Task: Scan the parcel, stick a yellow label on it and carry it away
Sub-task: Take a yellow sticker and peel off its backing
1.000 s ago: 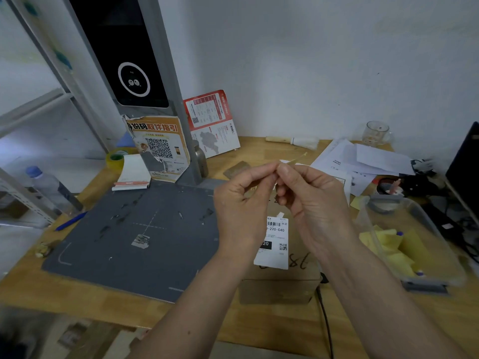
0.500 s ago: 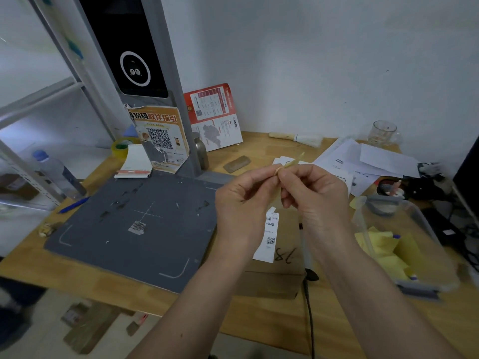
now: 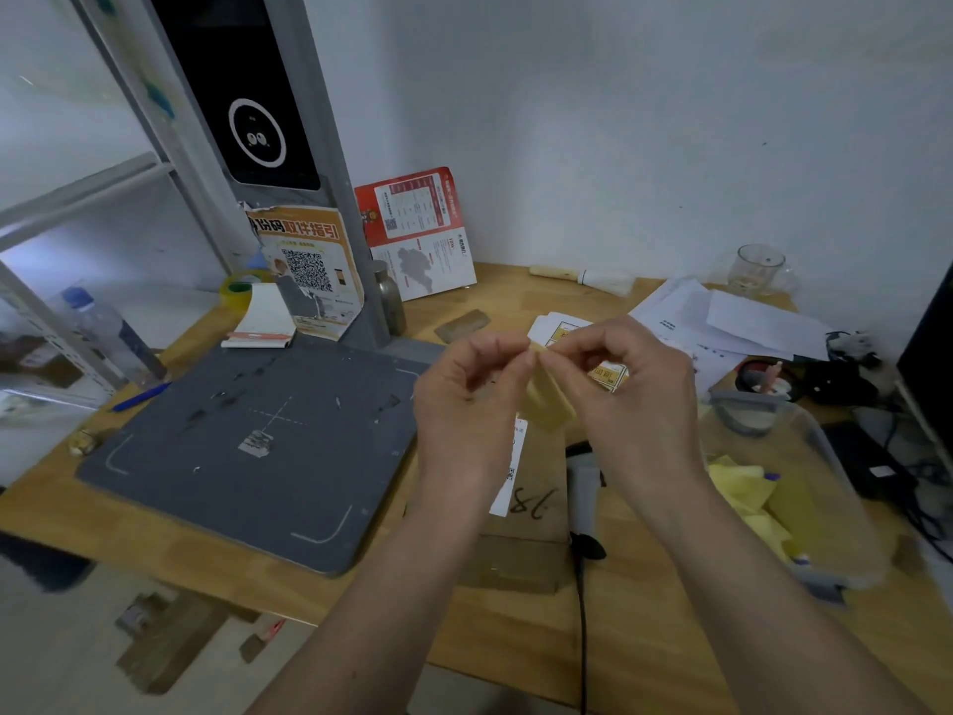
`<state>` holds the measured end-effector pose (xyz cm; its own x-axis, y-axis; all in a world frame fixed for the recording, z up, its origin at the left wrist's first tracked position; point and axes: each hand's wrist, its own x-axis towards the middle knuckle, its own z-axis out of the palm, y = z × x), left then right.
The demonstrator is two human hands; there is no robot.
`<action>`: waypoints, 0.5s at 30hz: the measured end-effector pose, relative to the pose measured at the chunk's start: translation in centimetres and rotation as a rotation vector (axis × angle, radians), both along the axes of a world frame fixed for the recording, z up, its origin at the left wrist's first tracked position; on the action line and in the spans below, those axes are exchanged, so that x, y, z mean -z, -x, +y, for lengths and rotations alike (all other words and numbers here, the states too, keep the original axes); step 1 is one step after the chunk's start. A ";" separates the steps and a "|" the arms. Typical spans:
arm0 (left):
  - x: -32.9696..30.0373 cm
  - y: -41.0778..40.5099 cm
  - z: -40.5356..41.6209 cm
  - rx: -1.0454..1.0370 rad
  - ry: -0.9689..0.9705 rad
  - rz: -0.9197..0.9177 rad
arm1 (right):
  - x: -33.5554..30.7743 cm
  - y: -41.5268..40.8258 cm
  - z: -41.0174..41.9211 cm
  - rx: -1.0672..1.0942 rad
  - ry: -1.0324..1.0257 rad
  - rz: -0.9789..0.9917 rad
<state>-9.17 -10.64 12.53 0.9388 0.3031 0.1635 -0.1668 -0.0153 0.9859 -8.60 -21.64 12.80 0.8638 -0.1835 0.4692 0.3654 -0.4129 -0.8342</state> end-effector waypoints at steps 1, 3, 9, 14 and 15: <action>0.1 0.1 -0.1 -0.063 -0.080 -0.010 | 0.0 0.1 0.0 -0.025 -0.036 0.012; 0.0 0.2 -0.3 -0.113 -0.120 -0.021 | 0.2 0.2 0.0 -0.032 -0.068 0.007; -0.1 0.5 -1.3 0.115 0.228 0.061 | 0.4 -0.2 -0.3 -0.082 -0.141 0.036; 0.2 0.2 -1.2 0.134 0.309 0.065 | 0.1 -0.4 -0.9 -0.159 -0.195 0.015; 0.2 0.2 -1.1 0.152 0.329 0.069 | 0.1 -0.4 -1.0 -0.165 -0.209 0.018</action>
